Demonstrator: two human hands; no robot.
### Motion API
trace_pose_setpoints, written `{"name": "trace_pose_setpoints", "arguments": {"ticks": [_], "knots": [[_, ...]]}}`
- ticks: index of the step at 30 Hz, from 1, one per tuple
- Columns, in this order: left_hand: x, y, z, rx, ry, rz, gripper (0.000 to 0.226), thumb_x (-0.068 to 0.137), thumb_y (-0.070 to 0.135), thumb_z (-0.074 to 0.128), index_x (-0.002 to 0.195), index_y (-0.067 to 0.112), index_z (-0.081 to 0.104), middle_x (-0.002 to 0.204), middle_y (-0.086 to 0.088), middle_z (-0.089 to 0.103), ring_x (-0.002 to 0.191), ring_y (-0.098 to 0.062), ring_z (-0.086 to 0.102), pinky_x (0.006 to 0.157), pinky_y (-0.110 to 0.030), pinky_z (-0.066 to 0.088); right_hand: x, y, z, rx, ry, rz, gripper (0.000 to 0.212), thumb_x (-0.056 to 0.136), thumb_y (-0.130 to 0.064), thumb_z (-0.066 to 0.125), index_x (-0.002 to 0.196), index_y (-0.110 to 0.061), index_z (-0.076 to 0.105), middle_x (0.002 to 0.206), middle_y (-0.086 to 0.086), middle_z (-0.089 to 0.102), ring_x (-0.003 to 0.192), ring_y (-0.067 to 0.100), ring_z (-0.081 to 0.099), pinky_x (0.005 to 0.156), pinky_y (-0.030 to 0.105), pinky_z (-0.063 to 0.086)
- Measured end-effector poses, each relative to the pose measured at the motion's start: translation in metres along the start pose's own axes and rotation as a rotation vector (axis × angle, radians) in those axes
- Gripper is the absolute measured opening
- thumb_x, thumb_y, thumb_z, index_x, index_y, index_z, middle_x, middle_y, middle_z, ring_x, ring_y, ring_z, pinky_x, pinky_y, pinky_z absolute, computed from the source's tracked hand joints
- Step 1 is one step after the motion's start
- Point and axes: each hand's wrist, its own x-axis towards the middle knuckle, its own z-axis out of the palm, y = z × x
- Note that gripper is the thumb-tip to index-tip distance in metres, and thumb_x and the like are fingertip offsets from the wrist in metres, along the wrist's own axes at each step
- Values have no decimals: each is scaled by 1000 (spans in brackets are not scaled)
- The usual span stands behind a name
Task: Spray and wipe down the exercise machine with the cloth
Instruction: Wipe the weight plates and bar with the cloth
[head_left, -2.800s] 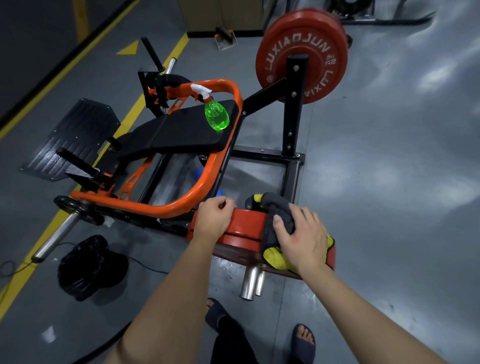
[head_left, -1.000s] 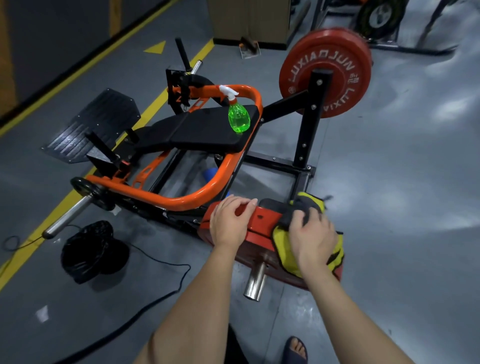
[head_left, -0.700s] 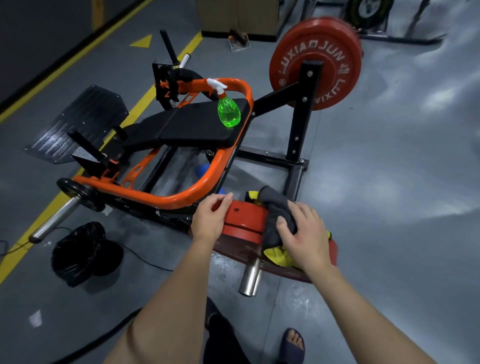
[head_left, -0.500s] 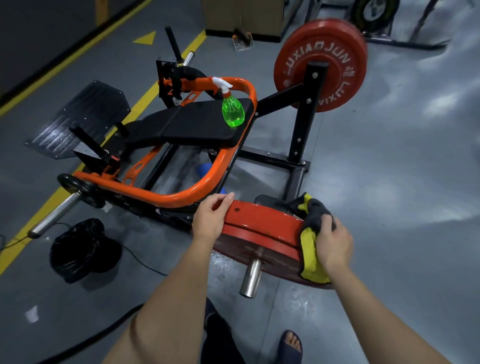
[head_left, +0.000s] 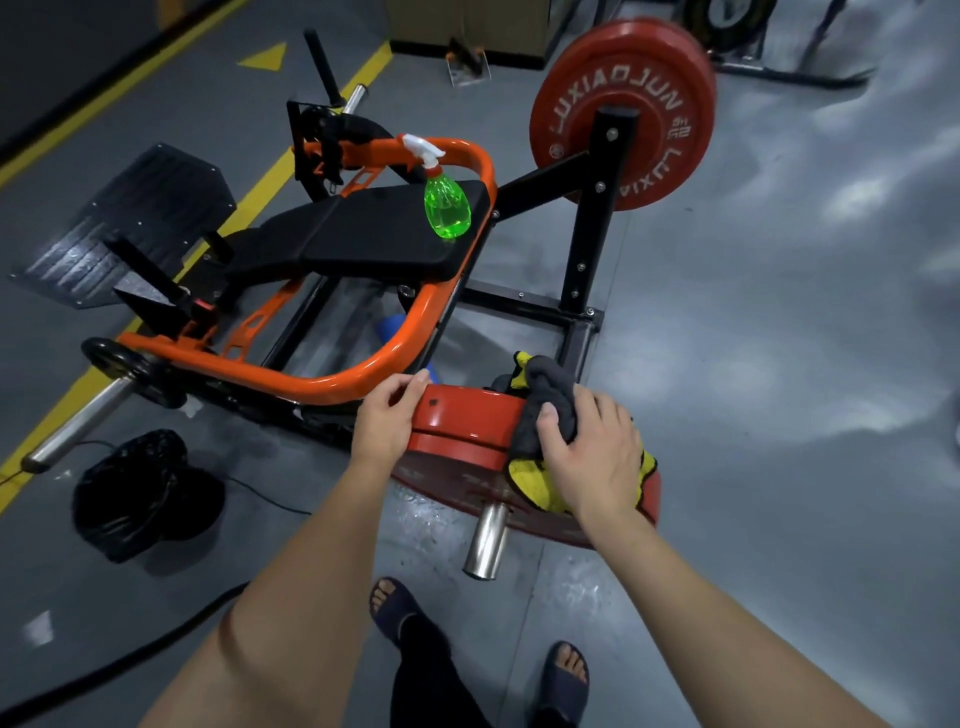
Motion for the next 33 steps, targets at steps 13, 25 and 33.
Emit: {"name": "trace_pose_setpoints", "arguments": {"ticks": [13, 25, 33], "knots": [[-48, 64, 64, 455, -36, 526, 23, 103, 23, 55, 115, 18, 74, 114, 5, 74, 110, -12, 62, 100, -29, 45, 28, -9, -8, -88, -222, 80, 54, 92, -57, 27, 110, -19, 61, 112, 8, 65, 110, 34, 55, 90, 47, 43], [-47, 73, 71, 630, -22, 346, 35, 105, 38, 48, 77, 19, 59, 76, 8, 57, 81, -12, 45, 99, -32, 38, 8, 54, -1, 243, -55, -17, 58, 93, -56, 35, 115, -13, 67, 104, 2, 65, 104, 25, 56, 82, 39, 44], [-46, 77, 66, 605, -30, 251, 38, 104, 37, 47, 76, 16, 60, 74, 5, 57, 82, -13, 46, 89, -28, 37, 7, 58, -5, 272, 29, 598, 71, 80, -60, 20, 106, -18, 71, 113, 17, 69, 108, 40, 56, 93, 49, 46]]}}
